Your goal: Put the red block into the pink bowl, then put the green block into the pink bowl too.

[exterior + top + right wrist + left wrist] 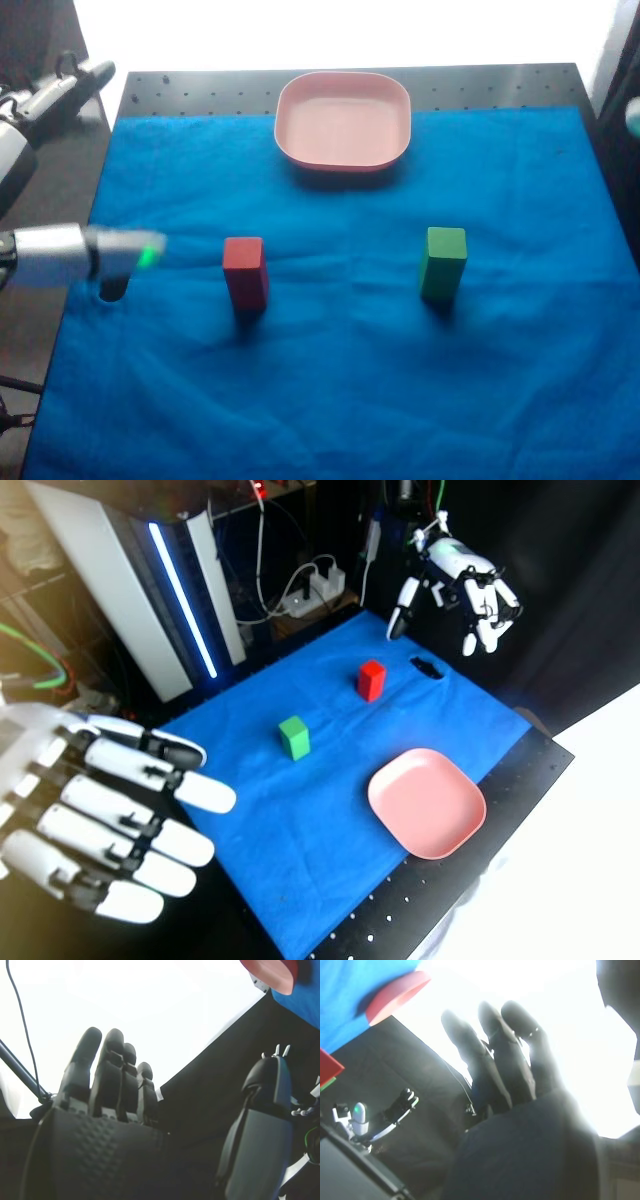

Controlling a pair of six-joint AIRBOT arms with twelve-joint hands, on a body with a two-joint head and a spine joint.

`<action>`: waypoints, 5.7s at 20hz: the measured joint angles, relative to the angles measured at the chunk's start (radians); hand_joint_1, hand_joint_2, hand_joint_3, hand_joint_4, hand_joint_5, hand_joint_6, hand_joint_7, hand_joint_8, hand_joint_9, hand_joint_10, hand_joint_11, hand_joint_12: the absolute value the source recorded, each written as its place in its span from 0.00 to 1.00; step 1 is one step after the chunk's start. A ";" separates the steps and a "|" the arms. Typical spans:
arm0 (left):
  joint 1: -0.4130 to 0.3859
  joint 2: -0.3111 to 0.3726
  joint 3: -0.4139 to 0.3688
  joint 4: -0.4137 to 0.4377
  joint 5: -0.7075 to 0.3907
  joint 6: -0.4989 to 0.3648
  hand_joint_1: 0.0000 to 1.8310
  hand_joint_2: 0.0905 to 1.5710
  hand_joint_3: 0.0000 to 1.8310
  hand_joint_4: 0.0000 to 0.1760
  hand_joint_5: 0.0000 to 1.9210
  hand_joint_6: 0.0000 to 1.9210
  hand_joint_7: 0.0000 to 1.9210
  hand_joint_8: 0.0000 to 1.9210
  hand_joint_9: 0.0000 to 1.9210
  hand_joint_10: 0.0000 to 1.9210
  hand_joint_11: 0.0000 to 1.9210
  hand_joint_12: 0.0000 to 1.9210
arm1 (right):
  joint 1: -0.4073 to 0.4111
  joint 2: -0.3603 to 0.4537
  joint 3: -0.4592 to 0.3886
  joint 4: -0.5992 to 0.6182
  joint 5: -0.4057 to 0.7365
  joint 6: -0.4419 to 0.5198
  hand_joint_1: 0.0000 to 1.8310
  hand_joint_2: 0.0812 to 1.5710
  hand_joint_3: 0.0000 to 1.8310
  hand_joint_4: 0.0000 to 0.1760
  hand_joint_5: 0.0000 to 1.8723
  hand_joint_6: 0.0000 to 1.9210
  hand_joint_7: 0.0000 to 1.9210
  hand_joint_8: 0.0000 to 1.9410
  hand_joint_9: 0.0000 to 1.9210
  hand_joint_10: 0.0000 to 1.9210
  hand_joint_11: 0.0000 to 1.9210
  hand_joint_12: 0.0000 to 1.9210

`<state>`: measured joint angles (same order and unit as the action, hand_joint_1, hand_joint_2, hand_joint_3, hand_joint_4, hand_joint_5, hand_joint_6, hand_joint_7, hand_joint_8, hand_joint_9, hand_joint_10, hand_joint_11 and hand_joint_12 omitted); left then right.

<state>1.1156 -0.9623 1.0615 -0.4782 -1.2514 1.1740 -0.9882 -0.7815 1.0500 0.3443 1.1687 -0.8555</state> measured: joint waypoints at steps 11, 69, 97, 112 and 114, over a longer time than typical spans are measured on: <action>-0.006 0.000 0.010 0.041 0.028 -0.007 0.03 0.51 0.01 0.75 0.00 0.00 0.00 0.00 0.00 0.00 0.00 0.00 | 0.000 -0.006 0.005 -0.017 -0.013 0.000 0.04 0.58 0.01 0.70 0.00 0.00 0.00 0.00 0.00 0.00 0.00 0.00; -0.252 -0.002 0.052 0.713 0.461 -0.215 0.45 0.53 0.00 0.00 0.27 0.00 0.32 0.00 0.33 0.00 0.09 0.53 | 0.356 -0.046 0.051 -0.745 -0.654 0.179 0.12 0.50 0.00 0.18 0.00 0.00 0.02 0.00 0.00 0.00 0.00 0.19; -0.274 -0.079 0.119 0.673 0.508 -0.221 0.76 0.66 0.00 0.00 0.46 0.47 0.58 0.39 0.59 0.54 0.43 0.75 | 0.356 -0.055 0.051 -0.738 -0.658 0.178 0.12 0.55 0.00 0.44 0.00 0.00 0.00 0.00 0.00 0.00 0.00 0.00; -0.274 -0.053 0.092 0.712 0.515 -0.220 0.61 0.45 0.00 0.00 0.24 0.00 0.25 0.00 0.27 0.00 0.06 0.68 | 0.356 -0.055 0.051 -0.738 -0.658 0.179 0.13 0.57 0.01 0.29 0.00 0.00 0.00 0.00 0.00 0.00 0.00 0.00; -0.274 -0.050 0.071 0.748 0.515 -0.220 0.61 0.46 0.00 0.00 0.25 0.00 0.25 0.00 0.27 0.00 0.05 0.66 | 0.356 -0.055 0.051 -0.738 -0.658 0.179 0.13 0.56 0.00 0.33 0.00 0.00 0.00 0.00 0.00 0.00 0.00 0.00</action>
<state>0.8413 -1.0119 1.1324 0.2699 -0.7364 0.9535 -0.6323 -0.8360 1.1007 -0.3935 0.5110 -0.6769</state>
